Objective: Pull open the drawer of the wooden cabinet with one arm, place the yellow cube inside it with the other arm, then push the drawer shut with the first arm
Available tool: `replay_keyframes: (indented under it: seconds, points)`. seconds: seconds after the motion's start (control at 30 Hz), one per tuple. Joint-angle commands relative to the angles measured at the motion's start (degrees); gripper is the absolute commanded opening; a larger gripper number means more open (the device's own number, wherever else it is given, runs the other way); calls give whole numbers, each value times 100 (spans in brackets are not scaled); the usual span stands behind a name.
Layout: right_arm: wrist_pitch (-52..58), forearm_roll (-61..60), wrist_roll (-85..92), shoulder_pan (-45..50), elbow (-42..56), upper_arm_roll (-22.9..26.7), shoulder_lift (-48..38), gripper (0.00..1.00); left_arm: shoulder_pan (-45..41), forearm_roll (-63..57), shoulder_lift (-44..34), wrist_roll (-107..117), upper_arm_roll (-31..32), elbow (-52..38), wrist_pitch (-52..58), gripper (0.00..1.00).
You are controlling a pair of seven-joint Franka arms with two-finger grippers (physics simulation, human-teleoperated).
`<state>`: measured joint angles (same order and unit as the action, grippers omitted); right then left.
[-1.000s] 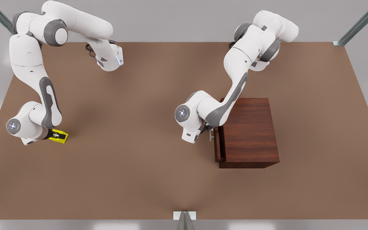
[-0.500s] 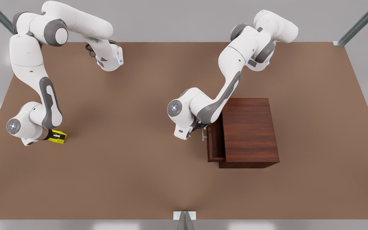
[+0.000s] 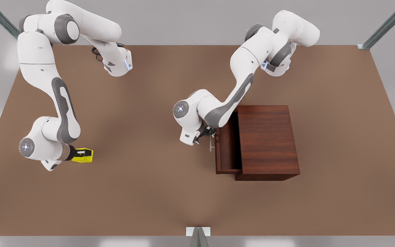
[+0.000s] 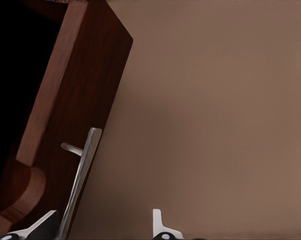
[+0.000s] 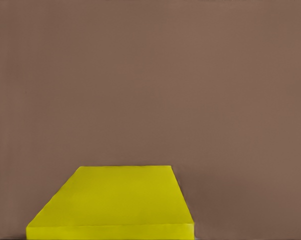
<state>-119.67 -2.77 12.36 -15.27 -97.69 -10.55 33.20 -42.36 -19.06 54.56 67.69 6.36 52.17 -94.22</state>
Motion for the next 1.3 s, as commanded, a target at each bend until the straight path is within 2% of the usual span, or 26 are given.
replay_keyframes:
  seconds: [0.0, 0.1, 0.23, 0.3, 0.33, 0.37, 0.4, 0.43, 0.53, 0.73, 0.9, 1.0, 1.27]
  points:
    - [243, 66, 21, 121, 22, -79, -16, 57, -18, 16, -7, 104, 23, -14, -17, 100]
    - [251, 66, 38, 208, 40, -167, -86, 57, -62, 60, -375, 87, 50, -23, 685, 100]
    - [313, 92, 47, 938, 145, -202, -244, 57, 553, 481, -2203, -730, 76, -23, 3137, 100]
    - [313, 92, 407, 1035, 444, -685, -174, 57, 1361, 587, -2723, -3136, 76, -23, 3885, 100]
    - [313, 92, 565, 1377, 716, -694, -174, 57, 1695, 578, -2810, -4516, 50, -23, 4131, 100]
    - [313, 101, 899, 1772, 936, -694, -174, 57, 2660, 972, -3328, -5668, 251, 520, 3465, 100]
    - [322, 119, 1268, 2098, 1313, -694, -104, 57, 3339, 1264, -4084, -6486, 287, 1830, 2455, 100]
    - [375, 276, 1568, 2555, 1832, -694, 20, 57, 3603, 1246, -4419, -7505, 270, 2596, 1846, 100]
    - [374, 461, 1612, 3539, 2798, -659, 406, 57, 3779, 1238, -4208, -7692, 234, 2570, 1969, 100]
    - [261, 707, 1884, 4594, 3897, -509, 1013, 58, 3770, 1255, -4190, -7665, 278, 2570, 2303, 100]
    - [-364, 892, 2324, 5078, 3942, -545, 1030, 58, 3788, 1255, -4173, -7665, 278, 2570, 2286, 100]
    - [-715, 901, 2394, 5350, 4118, -518, 1320, 58, 3788, 1246, -4164, -7656, 278, 2570, 2277, 100]
    - [-1049, 892, 2324, 5517, 4100, -545, 1637, 57, 3796, 1238, -4155, -7656, 278, 2570, 2250, 100]
